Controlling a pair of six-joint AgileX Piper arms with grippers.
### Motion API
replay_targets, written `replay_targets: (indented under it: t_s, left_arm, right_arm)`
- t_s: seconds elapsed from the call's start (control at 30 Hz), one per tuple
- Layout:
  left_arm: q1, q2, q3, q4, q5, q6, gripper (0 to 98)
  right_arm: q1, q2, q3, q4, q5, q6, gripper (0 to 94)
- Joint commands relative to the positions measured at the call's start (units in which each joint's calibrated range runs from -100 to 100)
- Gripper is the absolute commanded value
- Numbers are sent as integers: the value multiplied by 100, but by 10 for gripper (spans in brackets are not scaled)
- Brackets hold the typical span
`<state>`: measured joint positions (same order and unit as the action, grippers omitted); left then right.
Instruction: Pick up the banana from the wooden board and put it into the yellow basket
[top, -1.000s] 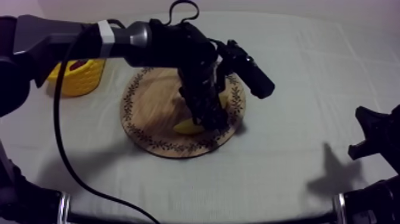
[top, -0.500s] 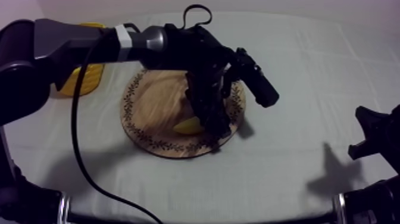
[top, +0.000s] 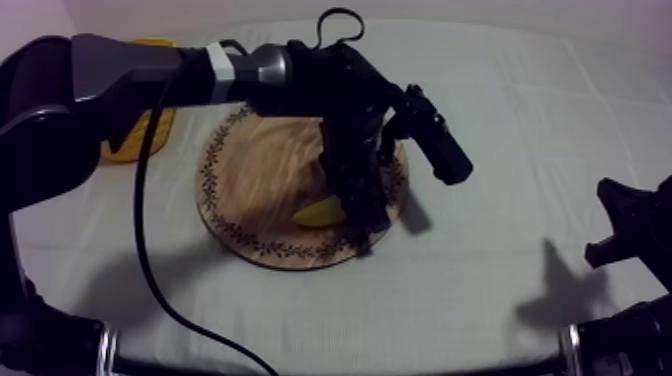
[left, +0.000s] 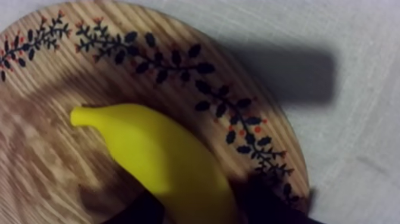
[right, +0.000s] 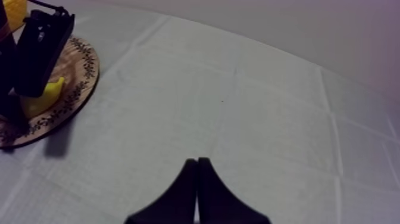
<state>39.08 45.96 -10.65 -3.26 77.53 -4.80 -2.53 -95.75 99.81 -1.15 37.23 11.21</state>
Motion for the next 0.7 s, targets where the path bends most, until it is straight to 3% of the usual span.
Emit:
replay_targets:
  t_s: [0.0,0.2,0.67]
  left_arm:
    - [-4,-4,16,-11,-42,-9,462]
    - [-48,-32,101,-62,-241,-54,350]
    - [-234,-413,185,-127,-365,116,287]
  right_arm:
    - [0,0,-3,0,3,0,3]
    - [0,0,-3,0,3,0,3]
    - [0,0,-3,0,3,0,3]
